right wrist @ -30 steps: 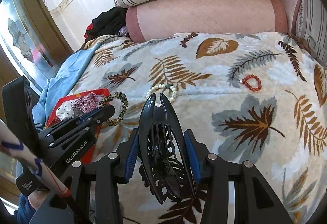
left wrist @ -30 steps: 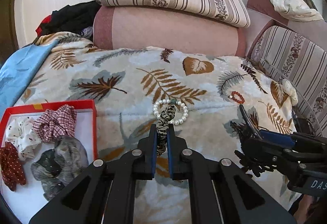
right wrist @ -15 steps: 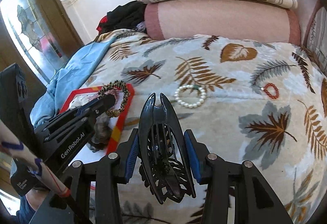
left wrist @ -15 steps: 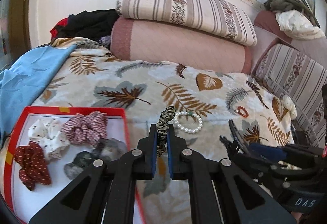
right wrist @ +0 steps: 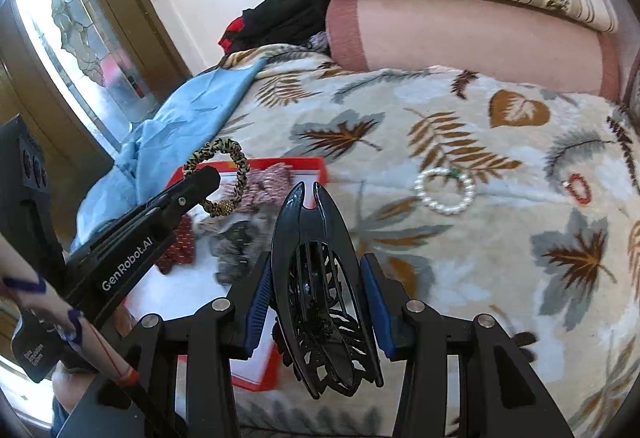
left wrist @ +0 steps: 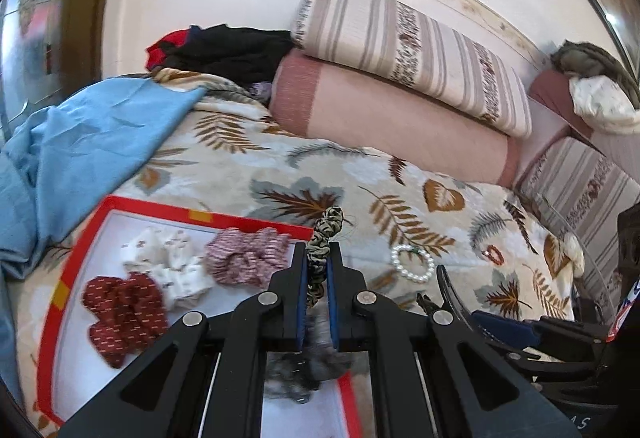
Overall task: Organize jewelry
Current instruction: 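Lower the leopard scrunchie and claw clip into the tray and open both tools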
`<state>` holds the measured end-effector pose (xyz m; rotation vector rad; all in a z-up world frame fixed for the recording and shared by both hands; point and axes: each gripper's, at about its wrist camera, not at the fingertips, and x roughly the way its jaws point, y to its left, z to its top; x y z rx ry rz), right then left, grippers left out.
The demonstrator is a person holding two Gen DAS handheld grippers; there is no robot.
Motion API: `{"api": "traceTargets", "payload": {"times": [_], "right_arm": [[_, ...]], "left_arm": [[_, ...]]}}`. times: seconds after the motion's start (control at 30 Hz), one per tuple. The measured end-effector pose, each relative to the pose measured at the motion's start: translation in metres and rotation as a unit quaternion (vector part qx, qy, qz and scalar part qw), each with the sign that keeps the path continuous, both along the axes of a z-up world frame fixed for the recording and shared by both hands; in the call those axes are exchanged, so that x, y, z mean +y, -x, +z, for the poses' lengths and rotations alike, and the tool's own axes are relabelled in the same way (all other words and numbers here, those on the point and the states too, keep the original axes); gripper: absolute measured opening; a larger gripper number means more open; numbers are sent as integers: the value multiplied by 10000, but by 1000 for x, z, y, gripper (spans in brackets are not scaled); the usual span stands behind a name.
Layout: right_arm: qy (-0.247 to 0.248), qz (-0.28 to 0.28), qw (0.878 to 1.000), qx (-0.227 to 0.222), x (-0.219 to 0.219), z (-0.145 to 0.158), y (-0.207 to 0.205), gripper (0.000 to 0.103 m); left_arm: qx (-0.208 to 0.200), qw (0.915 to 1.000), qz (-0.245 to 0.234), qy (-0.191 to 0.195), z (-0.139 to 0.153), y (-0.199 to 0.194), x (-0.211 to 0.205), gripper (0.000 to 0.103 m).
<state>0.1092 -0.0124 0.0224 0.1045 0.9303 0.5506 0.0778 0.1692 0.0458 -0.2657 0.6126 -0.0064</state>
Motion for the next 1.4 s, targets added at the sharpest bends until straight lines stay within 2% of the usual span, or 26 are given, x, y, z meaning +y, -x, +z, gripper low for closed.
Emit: {"api": "traceTargets", "payload": {"times": [0.33,0.5,0.8,0.97,1.4], "right_arm": [[-498,508,9964,471,51,-19,6,48],[-872,684,9905,810,70,-40,5,48],[-1252,631,9826,1220,88,-75,-2,48],[-1324,582,9810,1295,87,-83,-6,48],[-1153,547,9852,1141,87,-86,-13,48]], "left_arm": [[214,9973,703,-80,-8,43,61,8],[437,9951,886,-93,-24,46,82,8],[794,9912,1055,23,-45,42,101,8],[995,9897,1027,-11,-54,37,99,8],[1271,9860,1068,-128,-67,26,94,8]]}}
